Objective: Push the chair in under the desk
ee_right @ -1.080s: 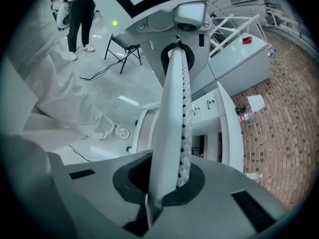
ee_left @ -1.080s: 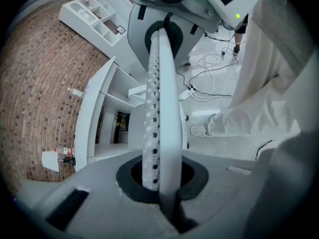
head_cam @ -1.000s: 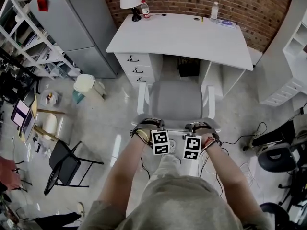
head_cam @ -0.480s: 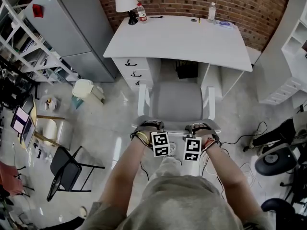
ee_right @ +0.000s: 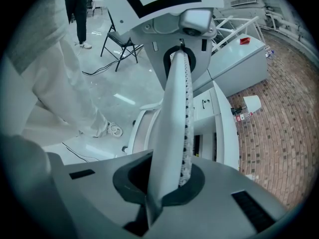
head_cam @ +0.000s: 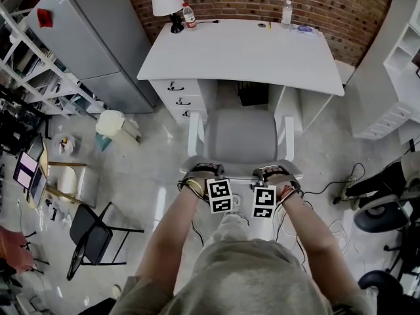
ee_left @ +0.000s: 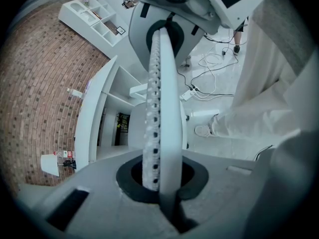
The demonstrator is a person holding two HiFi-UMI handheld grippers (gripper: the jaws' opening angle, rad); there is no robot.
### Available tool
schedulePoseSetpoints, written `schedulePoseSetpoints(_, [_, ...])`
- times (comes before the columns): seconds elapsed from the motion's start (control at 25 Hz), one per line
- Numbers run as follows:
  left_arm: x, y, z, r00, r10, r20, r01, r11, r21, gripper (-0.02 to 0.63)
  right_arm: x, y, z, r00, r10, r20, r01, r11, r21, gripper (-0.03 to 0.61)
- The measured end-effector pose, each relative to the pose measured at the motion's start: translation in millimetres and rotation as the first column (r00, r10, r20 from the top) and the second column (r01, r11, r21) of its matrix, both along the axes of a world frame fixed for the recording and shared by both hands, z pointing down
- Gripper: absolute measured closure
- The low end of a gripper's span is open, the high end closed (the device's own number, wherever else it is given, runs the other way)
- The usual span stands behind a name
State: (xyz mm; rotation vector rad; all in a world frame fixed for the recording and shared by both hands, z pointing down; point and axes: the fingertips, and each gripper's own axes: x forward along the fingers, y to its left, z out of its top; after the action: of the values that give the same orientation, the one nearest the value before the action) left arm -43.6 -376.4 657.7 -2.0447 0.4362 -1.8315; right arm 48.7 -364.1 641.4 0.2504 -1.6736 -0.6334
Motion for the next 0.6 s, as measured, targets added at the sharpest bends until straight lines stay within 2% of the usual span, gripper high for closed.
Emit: schedulePoseSetpoints(0.6, [-1,-23,2,1.000,0.007,0.002,-0.007,1.000,0.004,0.600,-1,-22,2,1.000,0.007,0.000,-0.007,1.000,0.011,0.569])
